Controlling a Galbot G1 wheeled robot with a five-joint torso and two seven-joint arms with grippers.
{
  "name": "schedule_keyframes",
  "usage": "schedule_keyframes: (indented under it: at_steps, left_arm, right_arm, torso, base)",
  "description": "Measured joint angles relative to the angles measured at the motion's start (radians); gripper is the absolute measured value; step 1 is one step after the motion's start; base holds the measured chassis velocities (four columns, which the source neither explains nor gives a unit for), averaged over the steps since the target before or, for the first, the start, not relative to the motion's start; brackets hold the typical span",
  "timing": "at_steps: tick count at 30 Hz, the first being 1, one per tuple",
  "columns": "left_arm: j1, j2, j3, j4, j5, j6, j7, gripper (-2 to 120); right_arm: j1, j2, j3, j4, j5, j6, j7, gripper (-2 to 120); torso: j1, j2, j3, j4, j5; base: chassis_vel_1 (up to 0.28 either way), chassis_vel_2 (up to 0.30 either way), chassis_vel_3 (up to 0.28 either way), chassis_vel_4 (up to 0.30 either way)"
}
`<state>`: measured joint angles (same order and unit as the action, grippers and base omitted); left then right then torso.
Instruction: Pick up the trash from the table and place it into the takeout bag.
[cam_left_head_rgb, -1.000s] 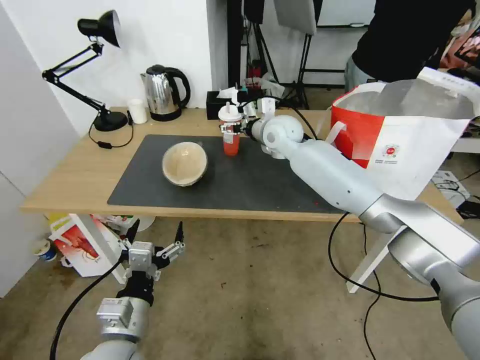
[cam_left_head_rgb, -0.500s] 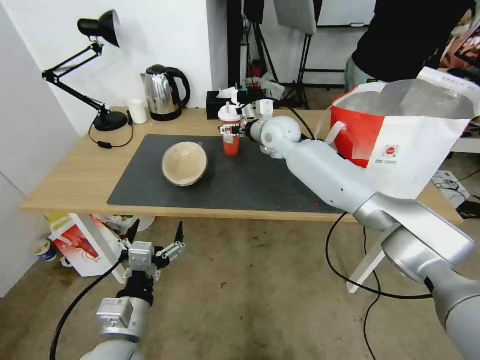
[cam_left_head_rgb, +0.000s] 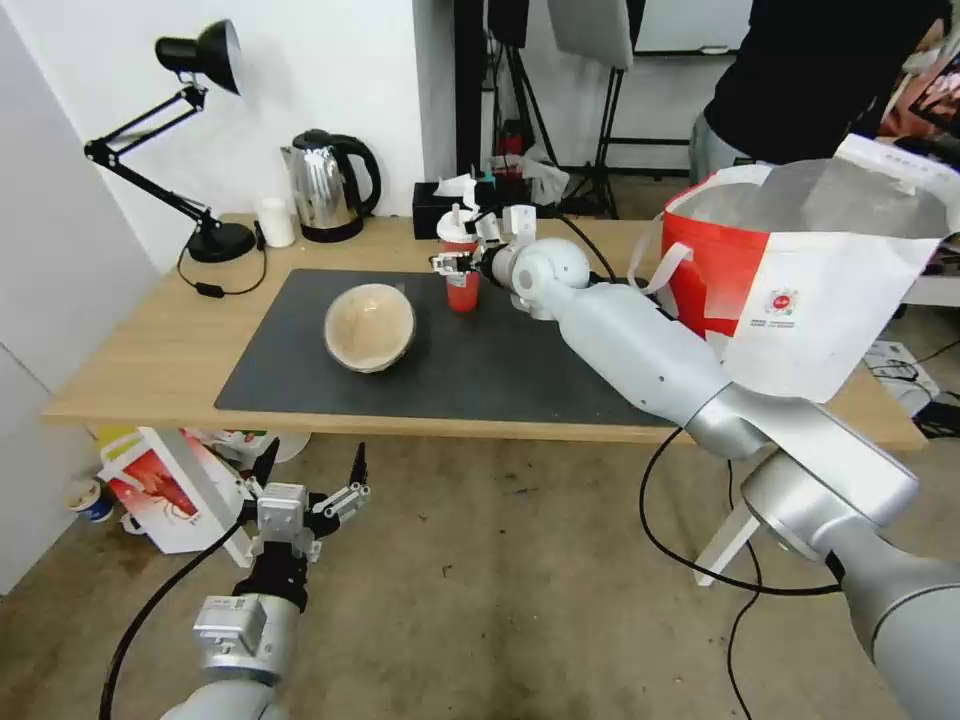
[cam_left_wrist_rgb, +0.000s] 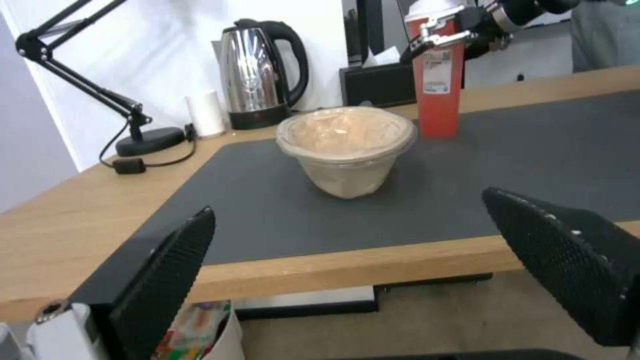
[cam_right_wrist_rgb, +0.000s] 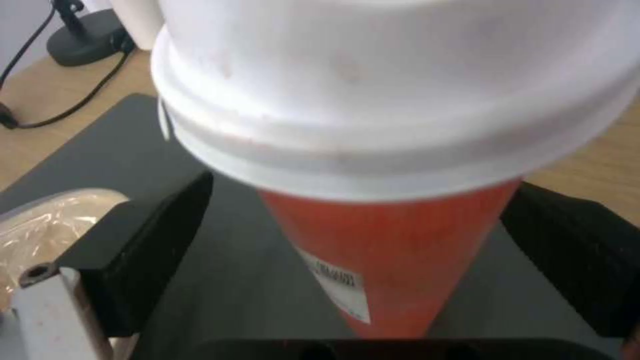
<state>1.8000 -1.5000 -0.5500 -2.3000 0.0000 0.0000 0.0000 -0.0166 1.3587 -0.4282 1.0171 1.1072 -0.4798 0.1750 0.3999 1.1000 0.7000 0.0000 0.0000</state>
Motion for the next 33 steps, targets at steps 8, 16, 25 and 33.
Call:
schedule_keyframes:
  at_steps: [8, 16, 25, 33]
  left_arm:
    - [0.000, 0.000, 0.000, 0.000, 0.000, 0.000, 0.000, 100]
    - [0.000, 0.000, 0.000, 0.000, 0.000, 0.000, 0.000, 100]
    - [0.000, 0.000, 0.000, 0.000, 0.000, 0.000, 0.000, 100]
    - [0.000, 0.000, 0.000, 0.000, 0.000, 0.000, 0.000, 100]
  right_arm:
    - [-0.002, 0.013, 0.003, -0.016, -0.009, 0.021, 0.000, 100]
    - [-0.007, 0.001, 0.000, 0.009, -0.007, 0.037, 0.002, 69]
    - [-0.028, -0.029, -0.005, 0.082, 0.029, 0.040, 0.039, 45]
    - [-0.020, -0.103, -0.003, 0.169, 0.069, 0.037, 0.067, 28]
  torso:
    - [0.000, 0.000, 0.000, 0.0001, 0.0000]
    - [0.000, 0.000, 0.000, 0.0001, 0.0000]
    - [0.000, 0.000, 0.000, 0.0003, 0.0001]
    - [0.000, 0.000, 0.000, 0.0000, 0.0002]
  base:
    - [0.000, 0.000, 0.000, 0.000]
    - [0.000, 0.000, 0.000, 0.000]
    - [0.000, 0.000, 0.000, 0.000]
    - [0.000, 0.000, 0.000, 0.000]
